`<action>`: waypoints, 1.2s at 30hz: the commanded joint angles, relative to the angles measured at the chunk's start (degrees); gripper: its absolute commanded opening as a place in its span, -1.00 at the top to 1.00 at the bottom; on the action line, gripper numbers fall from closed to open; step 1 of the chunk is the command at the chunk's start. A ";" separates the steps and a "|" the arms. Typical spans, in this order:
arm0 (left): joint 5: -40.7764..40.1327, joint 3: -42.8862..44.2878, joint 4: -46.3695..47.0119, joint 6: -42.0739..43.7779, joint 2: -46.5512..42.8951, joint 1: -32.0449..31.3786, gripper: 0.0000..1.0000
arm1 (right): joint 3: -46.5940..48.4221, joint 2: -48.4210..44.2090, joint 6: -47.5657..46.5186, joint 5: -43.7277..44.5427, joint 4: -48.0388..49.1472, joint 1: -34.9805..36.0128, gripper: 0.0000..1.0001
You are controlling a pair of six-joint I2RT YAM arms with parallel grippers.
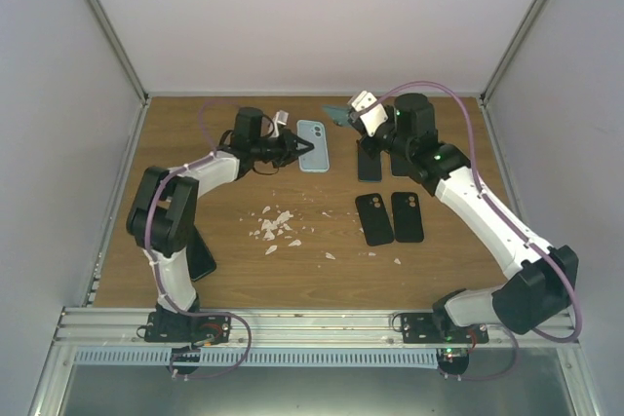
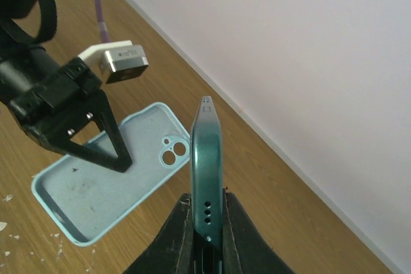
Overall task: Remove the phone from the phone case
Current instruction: Place the phone case at the center of the board.
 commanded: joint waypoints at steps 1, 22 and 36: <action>-2.93 7.00 -4.31 4.99 5.72 -1.84 1.00 | 2.36 -2.10 1.95 -2.09 1.75 -2.47 0.99; -11.13 29.90 -17.43 8.08 27.00 -7.56 0.91 | 3.06 1.20 3.39 -3.89 1.24 -7.35 0.99; -17.80 30.25 -22.35 8.30 27.81 -8.13 0.07 | 3.45 2.34 3.40 -4.47 1.21 -7.36 0.99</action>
